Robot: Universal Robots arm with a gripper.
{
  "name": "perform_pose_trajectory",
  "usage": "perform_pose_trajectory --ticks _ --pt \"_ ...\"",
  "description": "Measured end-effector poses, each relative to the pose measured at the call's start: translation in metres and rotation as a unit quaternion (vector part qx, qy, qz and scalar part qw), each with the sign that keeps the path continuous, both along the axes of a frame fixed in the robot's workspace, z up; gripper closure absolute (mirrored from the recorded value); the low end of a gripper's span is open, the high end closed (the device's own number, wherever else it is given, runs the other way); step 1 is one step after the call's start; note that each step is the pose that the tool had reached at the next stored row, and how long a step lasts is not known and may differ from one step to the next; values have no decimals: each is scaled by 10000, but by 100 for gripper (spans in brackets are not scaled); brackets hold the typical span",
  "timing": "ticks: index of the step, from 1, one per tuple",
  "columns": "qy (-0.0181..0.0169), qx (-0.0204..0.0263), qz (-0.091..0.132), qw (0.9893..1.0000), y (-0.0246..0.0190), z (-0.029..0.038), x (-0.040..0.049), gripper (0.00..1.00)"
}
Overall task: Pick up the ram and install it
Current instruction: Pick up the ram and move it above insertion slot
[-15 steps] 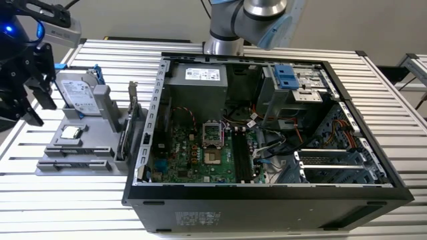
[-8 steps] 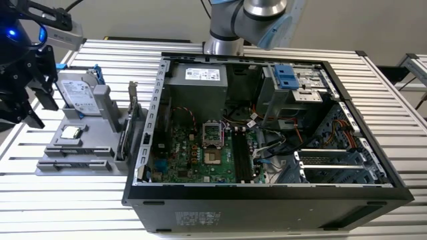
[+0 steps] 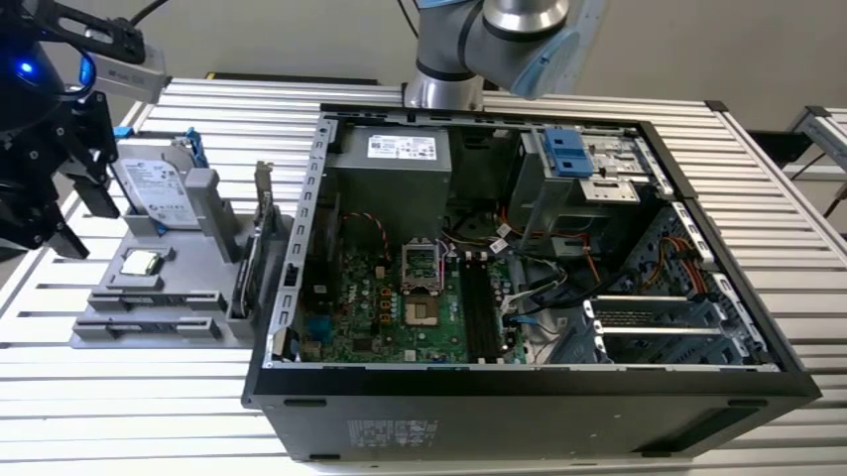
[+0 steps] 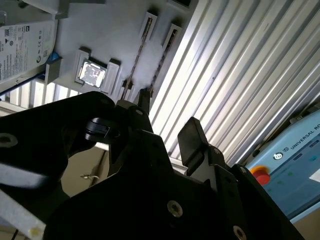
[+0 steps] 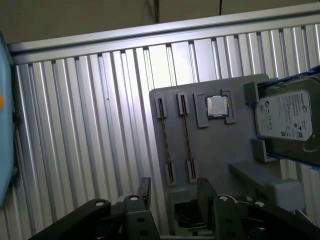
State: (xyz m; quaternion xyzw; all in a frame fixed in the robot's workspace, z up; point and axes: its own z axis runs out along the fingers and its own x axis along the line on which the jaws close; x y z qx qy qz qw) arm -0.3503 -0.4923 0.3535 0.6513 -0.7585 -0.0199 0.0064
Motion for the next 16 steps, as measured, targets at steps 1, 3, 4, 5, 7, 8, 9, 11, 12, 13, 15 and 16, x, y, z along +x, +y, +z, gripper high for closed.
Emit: perform_pose_trajectory --ticks 1,3,4,5,7,8,9,11,12,13,15,16 --pt "-14 0 8 10000 0 -10 0 0" --pt "-37 0 23 10000 1 -32 0 0" --pt "-44 -1 28 10000 2 -42 0 0" --pt "-49 -2 32 10000 2 -51 0 0" --pt "-54 -2 35 10000 2 -72 0 0" --pt "-54 -3 36 10000 2 -82 0 0" --pt "-55 -3 36 10000 2 -94 0 0" --pt "-56 -3 36 10000 2 -115 0 0" --pt "-56 -3 36 10000 2 -124 0 0" --pt "-56 -3 36 10000 2 -133 0 0" --pt "-56 -3 36 10000 2 -150 0 0" --pt "-56 -3 36 10000 2 -157 0 0"
